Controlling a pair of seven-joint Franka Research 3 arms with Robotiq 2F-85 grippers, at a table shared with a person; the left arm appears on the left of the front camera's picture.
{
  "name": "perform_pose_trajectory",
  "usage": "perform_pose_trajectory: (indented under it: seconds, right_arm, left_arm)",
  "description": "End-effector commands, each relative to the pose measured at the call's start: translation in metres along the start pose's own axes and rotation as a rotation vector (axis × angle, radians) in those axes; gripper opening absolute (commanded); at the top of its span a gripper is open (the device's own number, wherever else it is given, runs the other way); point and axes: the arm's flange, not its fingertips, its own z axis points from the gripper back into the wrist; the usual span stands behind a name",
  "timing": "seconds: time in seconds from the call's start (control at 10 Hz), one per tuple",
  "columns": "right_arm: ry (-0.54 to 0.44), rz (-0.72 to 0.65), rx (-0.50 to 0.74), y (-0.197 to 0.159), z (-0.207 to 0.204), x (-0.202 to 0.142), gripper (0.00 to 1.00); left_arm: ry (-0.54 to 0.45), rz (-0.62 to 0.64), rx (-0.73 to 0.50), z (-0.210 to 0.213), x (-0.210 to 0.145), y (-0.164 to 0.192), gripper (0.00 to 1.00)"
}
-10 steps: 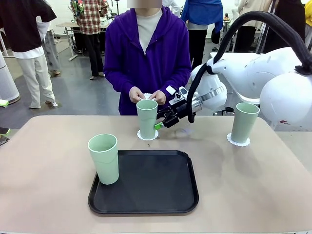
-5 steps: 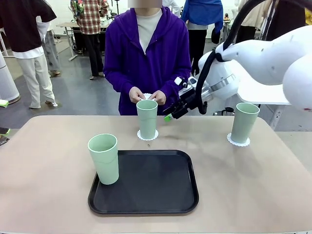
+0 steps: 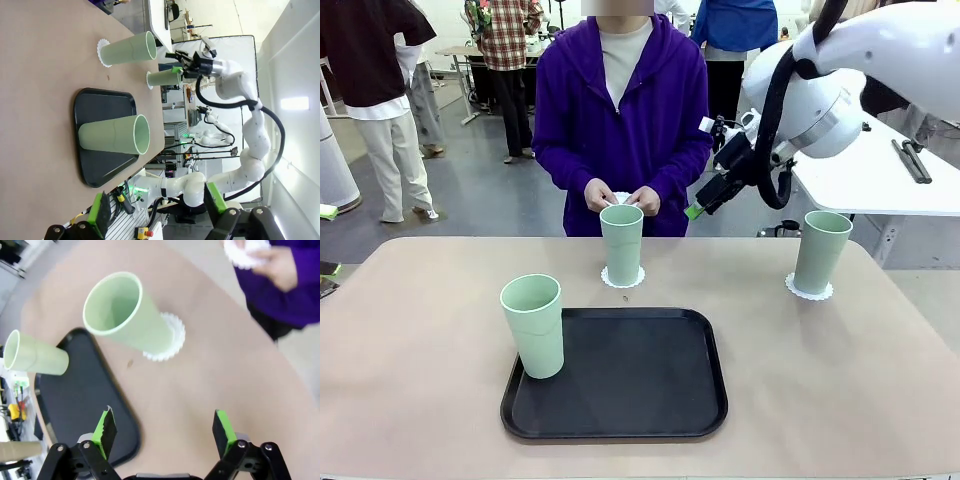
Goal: Place coasters on the table and set cups on them.
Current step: Take one Reusable plastic cup from the Flat Tray and place it on a coaster set by the human.
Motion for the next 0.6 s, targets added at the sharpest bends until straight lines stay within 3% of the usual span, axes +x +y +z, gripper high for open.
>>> perform_pose_trajectory:
  seconds: [0.0, 0.2, 0.4, 0.5]
  right_arm:
    - [0.172, -0.034, 0.008, 0.038, 0.01, 0.007, 1.0]
    - [0.284, -0.033, -0.017, 0.075, 0.026, 0.02, 1.0]
    - [0.311, -0.03, -0.051, 0.085, 0.04, 0.029, 1.0]
    - [0.267, -0.033, -0.026, 0.082, 0.027, 0.013, 1.0]
  left_arm:
    - [-0.004, -0.014, -0.017, 0.002, 0.0, 0.0, 1.0]
    - [-0.004, -0.014, -0.017, 0.002, 0.0, 0.0, 1.0]
    - [-0.004, -0.014, -0.017, 0.002, 0.0, 0.0, 1.0]
    - [-0.004, -0.014, -0.017, 0.002, 0.0, 0.0, 1.0]
